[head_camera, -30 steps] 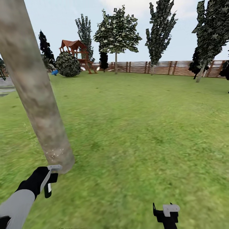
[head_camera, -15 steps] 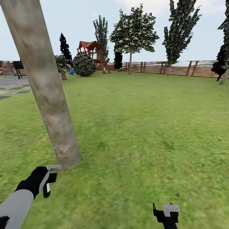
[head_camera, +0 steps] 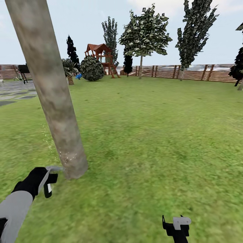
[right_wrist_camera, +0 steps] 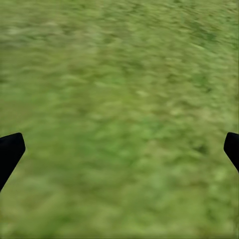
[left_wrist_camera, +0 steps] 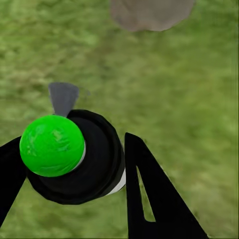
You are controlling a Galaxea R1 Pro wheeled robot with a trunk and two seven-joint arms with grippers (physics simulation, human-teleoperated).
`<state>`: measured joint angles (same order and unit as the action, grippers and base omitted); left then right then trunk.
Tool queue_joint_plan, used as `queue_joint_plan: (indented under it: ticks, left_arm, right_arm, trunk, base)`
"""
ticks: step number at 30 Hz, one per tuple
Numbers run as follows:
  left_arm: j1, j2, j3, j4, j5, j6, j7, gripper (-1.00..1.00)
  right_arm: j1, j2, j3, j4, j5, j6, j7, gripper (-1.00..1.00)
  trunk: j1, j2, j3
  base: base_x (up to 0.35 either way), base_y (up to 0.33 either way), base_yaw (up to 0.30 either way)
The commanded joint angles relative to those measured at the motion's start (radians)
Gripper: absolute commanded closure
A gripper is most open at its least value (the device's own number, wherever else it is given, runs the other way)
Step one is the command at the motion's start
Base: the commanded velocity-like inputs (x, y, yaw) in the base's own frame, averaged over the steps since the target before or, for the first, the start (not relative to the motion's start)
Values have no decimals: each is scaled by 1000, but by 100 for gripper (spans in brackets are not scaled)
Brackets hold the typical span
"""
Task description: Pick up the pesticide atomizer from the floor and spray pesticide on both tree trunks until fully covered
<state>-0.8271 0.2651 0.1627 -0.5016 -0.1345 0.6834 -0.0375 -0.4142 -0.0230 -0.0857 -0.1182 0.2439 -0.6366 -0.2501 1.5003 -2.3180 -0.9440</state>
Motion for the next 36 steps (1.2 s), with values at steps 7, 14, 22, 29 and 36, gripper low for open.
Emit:
queue_joint_plan:
  ticks: [7, 14, 22, 29, 36]
  left_arm:
    - [-22, -7, -38, -108, 10, 74, -71, 100]
    - [-50, 54, -44, -187, 9, 160, -74, 100]
    - [-118, -24, -66, -181, 3, 200, -62, 100]
    - [-130, 88, -125, -233, 6, 211, -67, 100]
    - [-132, 92, -136, -245, 3, 214, -64, 100]
  right_arm:
    - [0, -1, 1, 0, 0, 0, 0, -100]
    - [0, 0, 1, 0, 0, 0, 0, -100]
    - [0, -1, 1, 0, 0, 0, 0, -100]
    - [0, -2, 0, 0, 0, 0, 0, -100]
    - [0, -2, 0, 0, 0, 0, 0, -100]
  trunk:
    - [0, 0, 0]
    - [0, 0, 0]
    - [0, 0, 0]
    - [0, 0, 0]
    - [0, 0, 0]
  base:
    - [0, 0, 0]
    - [0, 0, 0]
    - [0, 0, 0]
    - [49, 0, 0]
    - [167, 0, 0]
